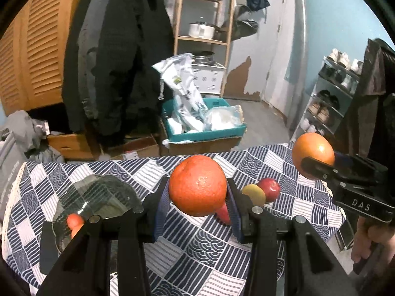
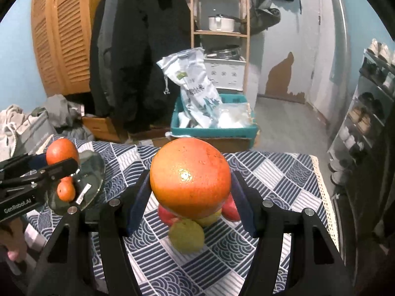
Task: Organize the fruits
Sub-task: 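Lift the tangerine with the left tool while the right tool lifts the orange, then carry the tangerine in the left tool over the glass bowl while the right tool carries the orange, then open the left tool to drop the tangerine into the bowl while the right tool releases the orange, then withdraw both open tools from the bowl toward the apples and mango, then grasp the large red apple with the left tool while the right tool grasps the green mango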
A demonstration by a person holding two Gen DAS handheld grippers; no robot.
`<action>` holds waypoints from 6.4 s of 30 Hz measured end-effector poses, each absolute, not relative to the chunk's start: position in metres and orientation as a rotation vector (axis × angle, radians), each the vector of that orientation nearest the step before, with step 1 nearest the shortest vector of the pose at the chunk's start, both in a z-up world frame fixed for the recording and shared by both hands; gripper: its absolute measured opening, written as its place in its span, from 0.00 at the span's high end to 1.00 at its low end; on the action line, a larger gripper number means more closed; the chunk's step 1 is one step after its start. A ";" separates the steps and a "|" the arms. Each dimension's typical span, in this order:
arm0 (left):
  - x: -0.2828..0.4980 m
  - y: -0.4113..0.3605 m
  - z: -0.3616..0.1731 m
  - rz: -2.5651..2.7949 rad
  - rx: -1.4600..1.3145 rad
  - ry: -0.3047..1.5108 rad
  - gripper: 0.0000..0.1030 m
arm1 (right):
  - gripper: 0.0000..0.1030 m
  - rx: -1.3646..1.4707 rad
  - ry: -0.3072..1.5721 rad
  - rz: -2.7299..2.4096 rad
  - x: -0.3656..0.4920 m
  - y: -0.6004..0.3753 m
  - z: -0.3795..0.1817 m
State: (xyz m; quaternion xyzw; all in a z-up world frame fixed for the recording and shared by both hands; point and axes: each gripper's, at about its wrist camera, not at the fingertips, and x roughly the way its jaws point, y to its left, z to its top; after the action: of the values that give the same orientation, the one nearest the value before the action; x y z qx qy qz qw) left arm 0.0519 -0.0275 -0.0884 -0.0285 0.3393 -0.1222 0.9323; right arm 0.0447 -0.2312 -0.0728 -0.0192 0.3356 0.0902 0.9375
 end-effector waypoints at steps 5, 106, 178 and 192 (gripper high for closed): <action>0.054 -0.009 -0.088 -0.214 -0.078 0.691 0.57 | 0.38 -0.045 0.692 0.220 0.053 -0.210 -0.072; 0.074 0.109 -0.168 -0.019 -0.174 0.887 0.27 | 0.34 -0.115 0.884 0.443 0.114 -0.039 -0.127; 0.050 -0.051 -0.100 -0.264 0.017 0.775 0.11 | 0.17 0.003 0.738 0.150 0.023 -0.262 -0.078; 0.066 -0.064 -0.166 -0.229 0.089 0.868 0.11 | 0.17 -0.027 0.960 0.177 0.055 -0.249 -0.162</action>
State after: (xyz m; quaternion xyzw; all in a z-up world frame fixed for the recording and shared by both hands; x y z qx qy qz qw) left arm 0.0663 -0.0638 -0.1660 0.0430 0.4196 -0.1108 0.8999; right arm 0.0548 -0.2489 -0.1623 -0.0130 0.4612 0.0850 0.8831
